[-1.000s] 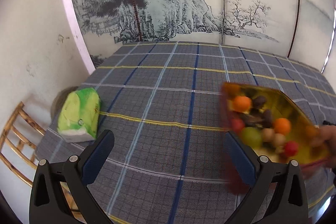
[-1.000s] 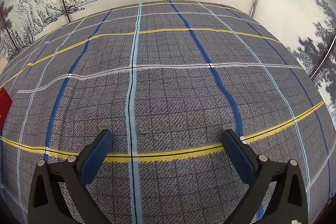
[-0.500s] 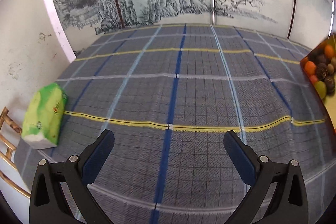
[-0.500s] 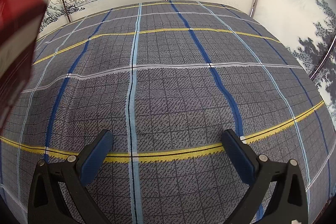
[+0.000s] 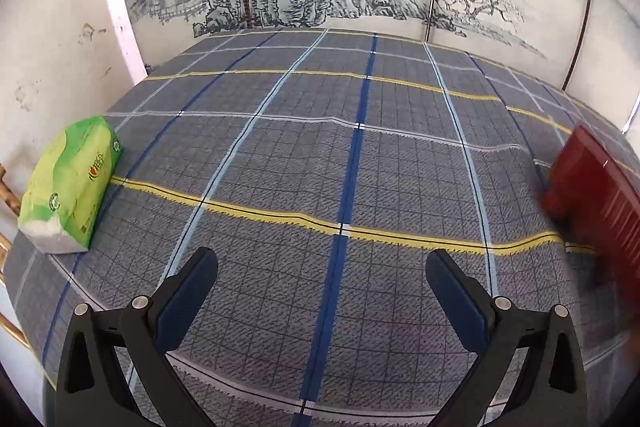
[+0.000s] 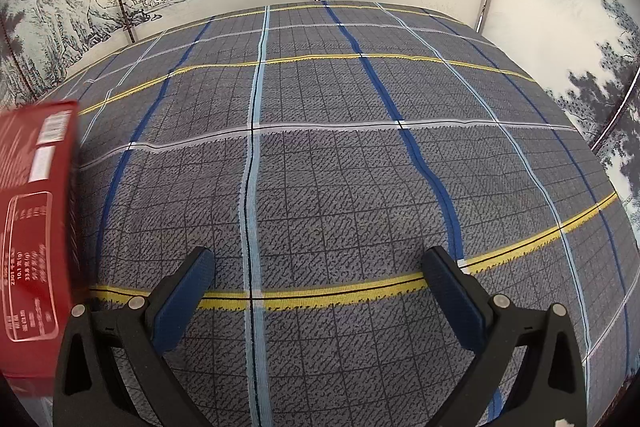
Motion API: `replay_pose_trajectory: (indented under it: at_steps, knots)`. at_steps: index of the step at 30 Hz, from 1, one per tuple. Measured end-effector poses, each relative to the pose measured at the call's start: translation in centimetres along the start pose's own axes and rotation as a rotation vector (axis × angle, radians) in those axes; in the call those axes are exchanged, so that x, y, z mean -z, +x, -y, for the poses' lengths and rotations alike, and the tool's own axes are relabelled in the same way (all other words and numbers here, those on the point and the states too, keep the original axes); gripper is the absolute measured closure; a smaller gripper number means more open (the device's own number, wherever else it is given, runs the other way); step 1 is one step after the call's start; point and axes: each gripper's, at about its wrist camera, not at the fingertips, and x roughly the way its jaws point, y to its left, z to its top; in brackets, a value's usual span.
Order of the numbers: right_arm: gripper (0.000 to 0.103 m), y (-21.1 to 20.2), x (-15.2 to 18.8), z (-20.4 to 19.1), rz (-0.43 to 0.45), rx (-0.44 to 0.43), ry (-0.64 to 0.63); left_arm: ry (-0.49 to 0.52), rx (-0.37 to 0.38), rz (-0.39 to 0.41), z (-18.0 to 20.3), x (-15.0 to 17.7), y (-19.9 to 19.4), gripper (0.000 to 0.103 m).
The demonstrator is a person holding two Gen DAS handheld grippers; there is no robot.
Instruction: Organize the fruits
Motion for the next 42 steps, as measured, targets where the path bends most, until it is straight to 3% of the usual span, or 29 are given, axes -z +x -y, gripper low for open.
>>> replay_pose_trajectory:
  at_steps: [21, 30, 33, 38, 40, 42]
  knots:
    - [0.000, 0.0, 0.0, -0.1, 0.000, 0.000, 0.000, -0.062, -0.004, -0.013, -1.1, 0.0, 0.3, 0.000]
    - [0.000, 0.0, 0.0, -0.1, 0.000, 0.000, 0.000, -0.074, -0.053, 0.024, -1.6, 0.3, -0.7, 0.000]
    - [0.000, 0.0, 0.0, -0.1, 0.000, 0.000, 0.000, -0.098, -0.085, 0.019, -3.9, 1.1, -3.2, 0.000]
    - [0.000, -0.1, 0.0, -0.1, 0.000, 0.000, 0.000, -0.150, -0.203, 0.187, -9.8, 2.6, -12.8, 0.000]
    - [0.000, 0.0, 0.0, -0.1, 0.000, 0.000, 0.000, -0.158, -0.271, 0.202, -11.2, 2.9, -15.1, 0.000]
    - [0.000, 0.0, 0.0, -0.1, 0.000, 0.000, 0.000, -0.175, -0.239, 0.188, -12.6, 3.2, -16.5, 0.000]
